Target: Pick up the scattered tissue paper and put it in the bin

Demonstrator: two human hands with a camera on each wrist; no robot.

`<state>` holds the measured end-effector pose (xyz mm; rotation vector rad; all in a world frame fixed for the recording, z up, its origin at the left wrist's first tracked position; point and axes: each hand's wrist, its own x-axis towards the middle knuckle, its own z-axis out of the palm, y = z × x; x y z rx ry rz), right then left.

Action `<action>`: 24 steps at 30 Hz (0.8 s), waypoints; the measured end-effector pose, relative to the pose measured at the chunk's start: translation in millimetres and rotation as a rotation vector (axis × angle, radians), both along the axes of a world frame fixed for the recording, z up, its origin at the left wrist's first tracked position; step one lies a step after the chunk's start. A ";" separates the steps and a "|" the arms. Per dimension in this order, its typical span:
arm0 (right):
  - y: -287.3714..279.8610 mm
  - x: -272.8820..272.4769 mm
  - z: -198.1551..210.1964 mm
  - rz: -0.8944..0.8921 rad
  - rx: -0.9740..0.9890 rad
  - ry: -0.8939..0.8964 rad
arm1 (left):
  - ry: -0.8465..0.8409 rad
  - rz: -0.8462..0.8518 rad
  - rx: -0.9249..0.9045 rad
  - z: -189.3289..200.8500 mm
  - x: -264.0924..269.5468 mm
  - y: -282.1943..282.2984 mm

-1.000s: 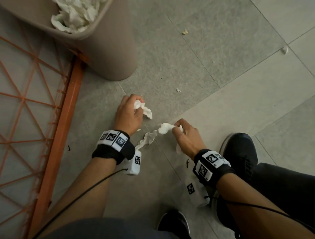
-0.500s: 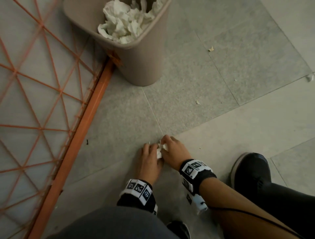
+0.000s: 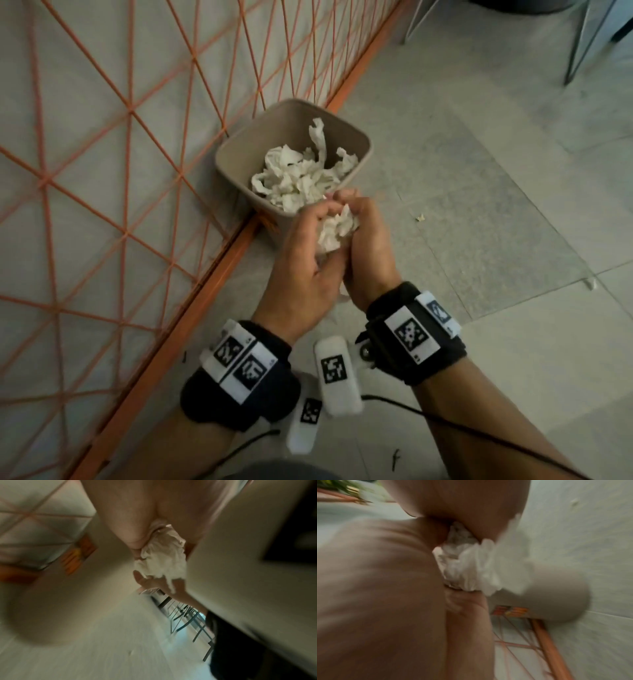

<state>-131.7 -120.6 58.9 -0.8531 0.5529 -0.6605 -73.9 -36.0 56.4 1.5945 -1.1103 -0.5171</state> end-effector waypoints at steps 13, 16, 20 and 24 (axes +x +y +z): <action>-103.5 80.1 59.6 0.101 -0.655 0.503 | -0.572 0.269 0.241 46.8 102.7 -98.5; -107.2 64.9 43.5 0.203 -0.978 0.783 | -0.698 0.031 0.742 18.1 115.5 -97.7; -111.1 39.2 33.1 0.263 -1.289 0.906 | -0.677 -0.142 0.894 20.6 120.9 -89.9; -127.7 17.0 37.3 0.283 -1.418 0.935 | -0.612 0.001 0.624 36.2 127.7 -77.0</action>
